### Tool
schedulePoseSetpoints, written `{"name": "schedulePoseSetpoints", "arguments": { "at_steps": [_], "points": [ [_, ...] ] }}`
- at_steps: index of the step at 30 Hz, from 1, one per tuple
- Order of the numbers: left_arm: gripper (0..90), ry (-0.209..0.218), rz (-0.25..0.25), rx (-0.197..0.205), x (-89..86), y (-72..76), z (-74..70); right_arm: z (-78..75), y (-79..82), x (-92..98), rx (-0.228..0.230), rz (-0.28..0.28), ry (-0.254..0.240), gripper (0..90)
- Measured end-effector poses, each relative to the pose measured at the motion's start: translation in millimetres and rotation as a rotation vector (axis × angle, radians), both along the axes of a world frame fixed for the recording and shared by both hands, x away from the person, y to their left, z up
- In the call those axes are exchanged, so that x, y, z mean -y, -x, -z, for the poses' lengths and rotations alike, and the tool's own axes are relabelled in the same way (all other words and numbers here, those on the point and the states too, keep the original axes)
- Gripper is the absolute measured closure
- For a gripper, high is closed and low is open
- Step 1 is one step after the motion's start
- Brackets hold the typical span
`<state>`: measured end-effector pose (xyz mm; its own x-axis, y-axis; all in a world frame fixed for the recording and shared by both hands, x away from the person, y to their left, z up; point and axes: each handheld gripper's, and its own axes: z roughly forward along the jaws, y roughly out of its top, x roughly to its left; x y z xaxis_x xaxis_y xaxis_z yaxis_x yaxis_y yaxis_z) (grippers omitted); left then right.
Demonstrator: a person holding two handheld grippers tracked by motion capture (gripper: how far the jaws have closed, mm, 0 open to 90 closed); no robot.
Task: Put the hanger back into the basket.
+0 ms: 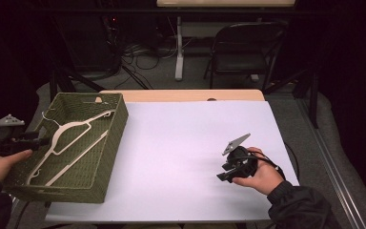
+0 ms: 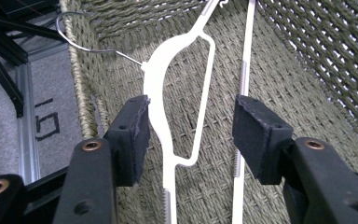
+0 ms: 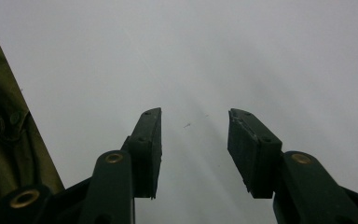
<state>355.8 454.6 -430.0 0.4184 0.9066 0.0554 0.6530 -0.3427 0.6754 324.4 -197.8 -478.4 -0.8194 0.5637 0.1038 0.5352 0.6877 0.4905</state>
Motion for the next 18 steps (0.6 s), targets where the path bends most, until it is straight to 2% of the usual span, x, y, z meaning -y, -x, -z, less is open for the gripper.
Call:
{"name": "schedulePoseSetpoints", "arguments": {
  "at_steps": [1,3,10,11,12,15,16,17,18],
  "points": [
    [45.3,0.001,0.001,0.005,0.1,0.1,-0.2,1.1,0.4,0.0,0.016,0.011,-0.014,53.6],
    [44.2,0.002,0.0,0.003,0.9,0.6,-0.9,-0.1,-0.1,0.8,0.005,0.002,-0.003,52.8],
    [39.0,0.011,0.024,-0.018,12.0,4.0,-3.3,0.4,0.0,1.2,0.014,0.004,0.0,48.8],
    [38.9,0.016,0.027,-0.013,15.1,5.0,-3.9,0.4,0.0,1.2,0.015,0.002,0.001,48.3],
    [38.1,0.023,0.031,-0.008,18.2,6.1,-5.0,1.7,0.4,0.7,0.031,0.011,-0.018,47.3],
    [35.7,0.057,0.051,0.009,29.8,10.3,-9.7,0.2,1.1,1.1,0.03,0.013,-0.005,44.2],
    [35.7,0.057,0.06,0.019,34.8,12.0,-11.0,0.2,1.1,1.4,0.042,0.013,-0.003,43.8],
    [35.7,0.057,0.071,0.021,39.9,13.8,-12.7,1.7,1.3,1.6,0.06,0.022,-0.026,43.8],
    [35.7,0.055,0.081,0.022,45.1,15.7,-14.3,1.7,1.3,1.6,0.06,0.022,-0.026,43.8]
  ]
}}
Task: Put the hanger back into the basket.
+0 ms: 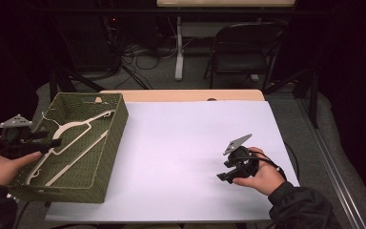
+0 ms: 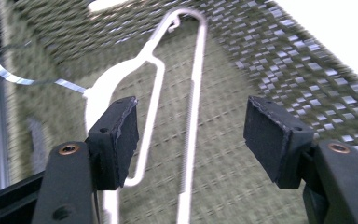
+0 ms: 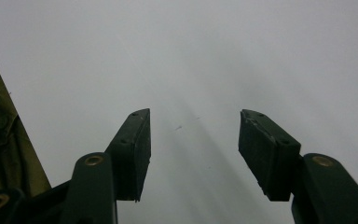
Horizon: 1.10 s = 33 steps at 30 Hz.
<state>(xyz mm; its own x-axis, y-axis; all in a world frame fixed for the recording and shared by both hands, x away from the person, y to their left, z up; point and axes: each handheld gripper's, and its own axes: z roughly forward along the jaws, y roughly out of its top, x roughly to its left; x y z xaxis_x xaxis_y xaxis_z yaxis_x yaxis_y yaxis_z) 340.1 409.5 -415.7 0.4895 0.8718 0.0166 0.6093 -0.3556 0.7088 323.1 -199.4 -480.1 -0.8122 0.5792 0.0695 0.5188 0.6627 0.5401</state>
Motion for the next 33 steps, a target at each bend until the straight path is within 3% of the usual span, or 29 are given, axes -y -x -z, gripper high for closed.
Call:
{"name": "schedulePoseSetpoints", "arguments": {
  "at_steps": [5,7,11,15,16,17,21,24,27,30,33],
  "points": [
    [35.8,0.001,0.051,0.023,29.8,8.7,-4.0,-3.2,1.2,2.4,-0.005,0.001,0.031,43.6],
    [35.8,0.018,0.073,0.035,41.5,12.7,-5.2,-1.5,2.8,3.2,0.019,0.012,0.011,43.6],
    [35.9,0.055,0.119,0.066,64.4,22.3,-4.6,-2.2,5.0,5.1,0.013,0.021,0.034,43.6],
    [36.3,0.081,0.168,0.083,84.1,32.0,0.4,1.9,8.5,8.2,0.023,0.041,0.024,43.7],
    [36.6,0.094,0.172,0.087,89.1,34.3,2.2,6.3,9.9,8.0,0.05,0.062,-0.022,43.7],
    [36.7,0.096,0.181,0.084,94.4,36.0,4.5,6.1,11.9,11.2,0.042,0.066,0.001,43.8],
    [36.7,0.064,0.216,0.082,115.9,43.2,14.6,7.5,16.3,15.1,0.054,0.089,-0.013,43.9],
    [37.2,0.073,0.252,0.064,130.8,44.5,24.7,9.7,20.9,19.0,0.062,0.111,-0.041,43.9],
    [37.6,0.04,0.26,0.058,147.6,43.9,35.7,13.1,25.2,21.6,0.063,0.135,-0.033,44.1],
    [38.3,0.046,0.275,0.039,160.2,45.1,43.3,17.8,29.8,23.6,0.08,0.163,-0.05,44.1],
    [39.0,0.005,0.28,0.077,171.8,49.9,44.1,21.5,35.4,28.6,0.106,0.204,-0.068,44.1]
  ]
}}
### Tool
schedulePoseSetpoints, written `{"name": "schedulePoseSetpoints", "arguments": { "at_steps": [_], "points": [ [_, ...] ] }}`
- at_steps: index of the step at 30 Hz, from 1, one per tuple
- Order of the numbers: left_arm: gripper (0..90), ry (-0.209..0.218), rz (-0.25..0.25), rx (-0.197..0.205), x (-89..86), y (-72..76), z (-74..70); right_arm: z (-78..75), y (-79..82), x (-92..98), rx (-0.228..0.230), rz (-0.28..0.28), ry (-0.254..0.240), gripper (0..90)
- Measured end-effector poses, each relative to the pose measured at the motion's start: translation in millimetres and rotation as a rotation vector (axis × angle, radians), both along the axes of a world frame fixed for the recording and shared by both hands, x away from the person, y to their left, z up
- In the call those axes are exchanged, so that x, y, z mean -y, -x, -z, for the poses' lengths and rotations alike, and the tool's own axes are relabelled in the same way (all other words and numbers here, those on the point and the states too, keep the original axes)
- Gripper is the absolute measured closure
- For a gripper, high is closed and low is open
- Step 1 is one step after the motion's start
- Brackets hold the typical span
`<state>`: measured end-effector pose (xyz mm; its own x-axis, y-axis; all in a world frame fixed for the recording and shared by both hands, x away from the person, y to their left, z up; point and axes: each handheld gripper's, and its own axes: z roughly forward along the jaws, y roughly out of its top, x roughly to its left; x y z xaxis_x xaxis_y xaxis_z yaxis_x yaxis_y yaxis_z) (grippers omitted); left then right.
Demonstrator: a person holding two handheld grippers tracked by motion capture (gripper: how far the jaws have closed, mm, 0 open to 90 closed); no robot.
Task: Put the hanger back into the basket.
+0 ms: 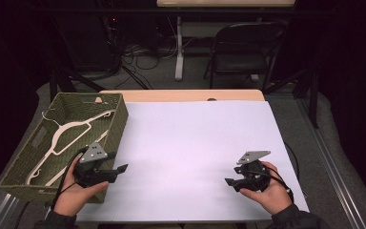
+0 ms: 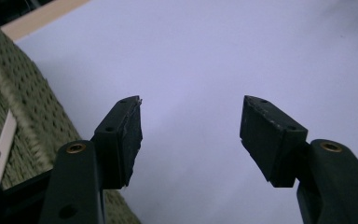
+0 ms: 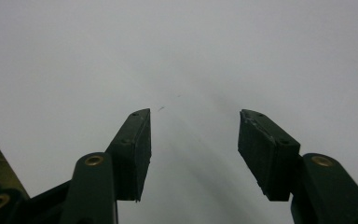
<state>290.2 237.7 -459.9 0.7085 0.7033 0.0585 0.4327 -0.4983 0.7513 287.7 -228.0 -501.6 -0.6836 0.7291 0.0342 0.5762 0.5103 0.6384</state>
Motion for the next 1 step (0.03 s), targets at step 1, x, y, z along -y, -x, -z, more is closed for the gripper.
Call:
{"name": "schedulePoseSetpoints", "arguments": {
  "at_steps": [1],
  "points": [
    [39.0,0.002,0.005,0.01,3.5,1.5,-0.8,0.0,0.0,0.0,0.0,0.0,0.0,44.1]
  ]
}}
